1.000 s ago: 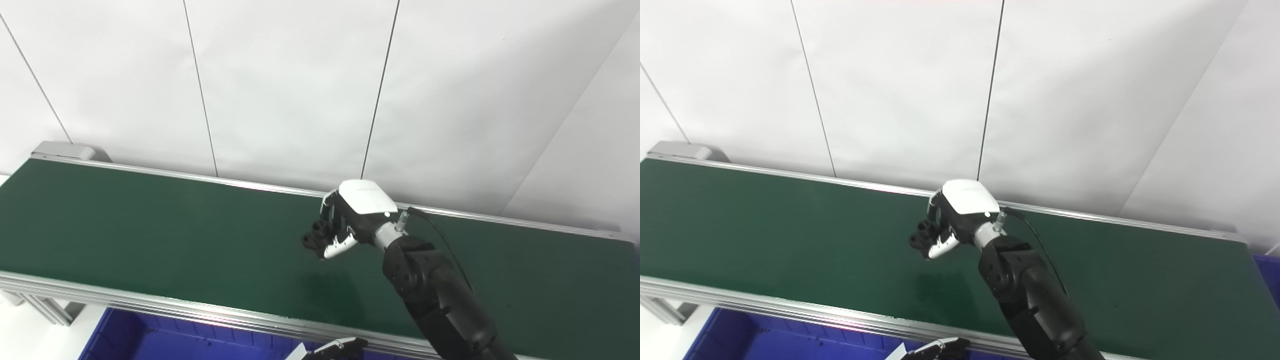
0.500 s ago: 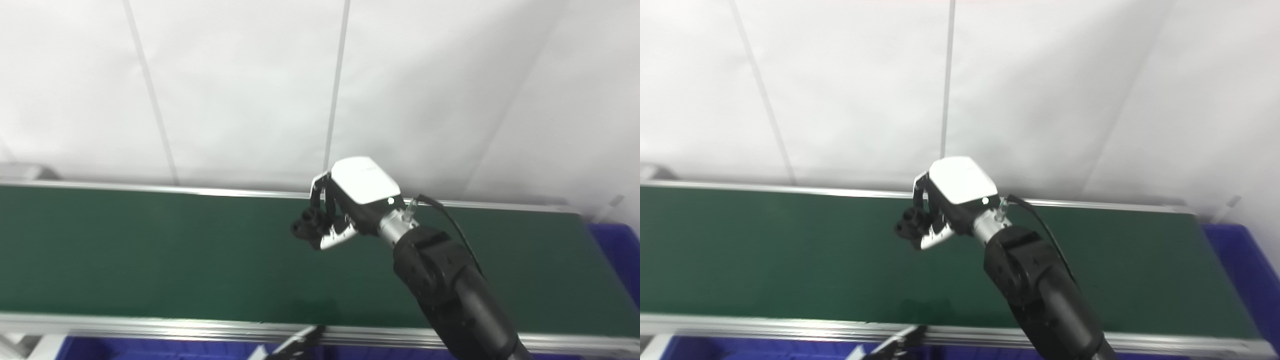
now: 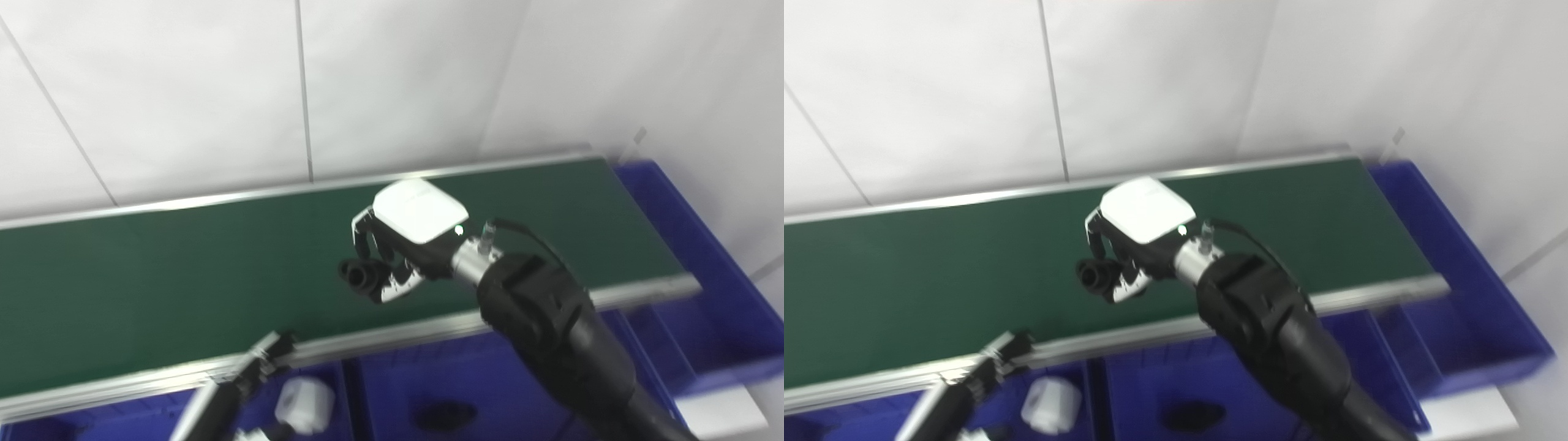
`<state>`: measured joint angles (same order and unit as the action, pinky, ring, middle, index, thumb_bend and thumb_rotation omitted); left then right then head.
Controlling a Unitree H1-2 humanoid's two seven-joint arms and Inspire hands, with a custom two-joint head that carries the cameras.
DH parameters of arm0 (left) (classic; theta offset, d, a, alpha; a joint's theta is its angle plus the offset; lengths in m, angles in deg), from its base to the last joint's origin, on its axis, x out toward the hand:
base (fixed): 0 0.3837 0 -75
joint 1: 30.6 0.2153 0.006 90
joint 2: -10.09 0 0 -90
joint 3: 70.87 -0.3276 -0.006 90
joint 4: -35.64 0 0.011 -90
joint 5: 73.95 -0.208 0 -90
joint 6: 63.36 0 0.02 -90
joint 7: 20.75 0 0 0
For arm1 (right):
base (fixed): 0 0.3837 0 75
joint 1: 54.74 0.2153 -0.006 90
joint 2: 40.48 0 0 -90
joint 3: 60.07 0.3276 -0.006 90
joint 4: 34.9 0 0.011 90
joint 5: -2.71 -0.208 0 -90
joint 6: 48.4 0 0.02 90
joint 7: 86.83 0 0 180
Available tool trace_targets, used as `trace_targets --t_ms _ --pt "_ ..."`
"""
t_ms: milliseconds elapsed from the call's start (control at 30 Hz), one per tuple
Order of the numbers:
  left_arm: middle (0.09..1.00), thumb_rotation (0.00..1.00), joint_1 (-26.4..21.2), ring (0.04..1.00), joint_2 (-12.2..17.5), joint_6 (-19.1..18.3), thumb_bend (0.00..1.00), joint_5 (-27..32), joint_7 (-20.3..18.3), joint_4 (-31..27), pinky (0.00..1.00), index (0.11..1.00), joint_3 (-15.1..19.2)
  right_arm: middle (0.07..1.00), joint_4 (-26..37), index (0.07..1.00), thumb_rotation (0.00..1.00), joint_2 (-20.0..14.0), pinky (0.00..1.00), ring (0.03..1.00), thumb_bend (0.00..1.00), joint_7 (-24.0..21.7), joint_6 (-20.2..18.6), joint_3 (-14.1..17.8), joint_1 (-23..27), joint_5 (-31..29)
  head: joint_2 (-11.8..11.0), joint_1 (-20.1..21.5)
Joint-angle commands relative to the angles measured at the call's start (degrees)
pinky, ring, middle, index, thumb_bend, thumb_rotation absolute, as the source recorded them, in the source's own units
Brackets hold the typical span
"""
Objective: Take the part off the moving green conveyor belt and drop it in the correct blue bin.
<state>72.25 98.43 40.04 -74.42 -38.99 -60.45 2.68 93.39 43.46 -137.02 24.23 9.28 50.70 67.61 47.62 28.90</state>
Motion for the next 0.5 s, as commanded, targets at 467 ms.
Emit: trace_targets --t_ms 467 --pt "0.881 0.69 -3.3 0.893 1.1 -6.0 0.75 4.9 -2.1 -7.3 0.82 0.903 4.1 0.309 16.1 0.486 0.17 2.8 0.16 0.229 0.5 -14.7 7.1 8.3 -13.9 4.5 6.9 2.8"
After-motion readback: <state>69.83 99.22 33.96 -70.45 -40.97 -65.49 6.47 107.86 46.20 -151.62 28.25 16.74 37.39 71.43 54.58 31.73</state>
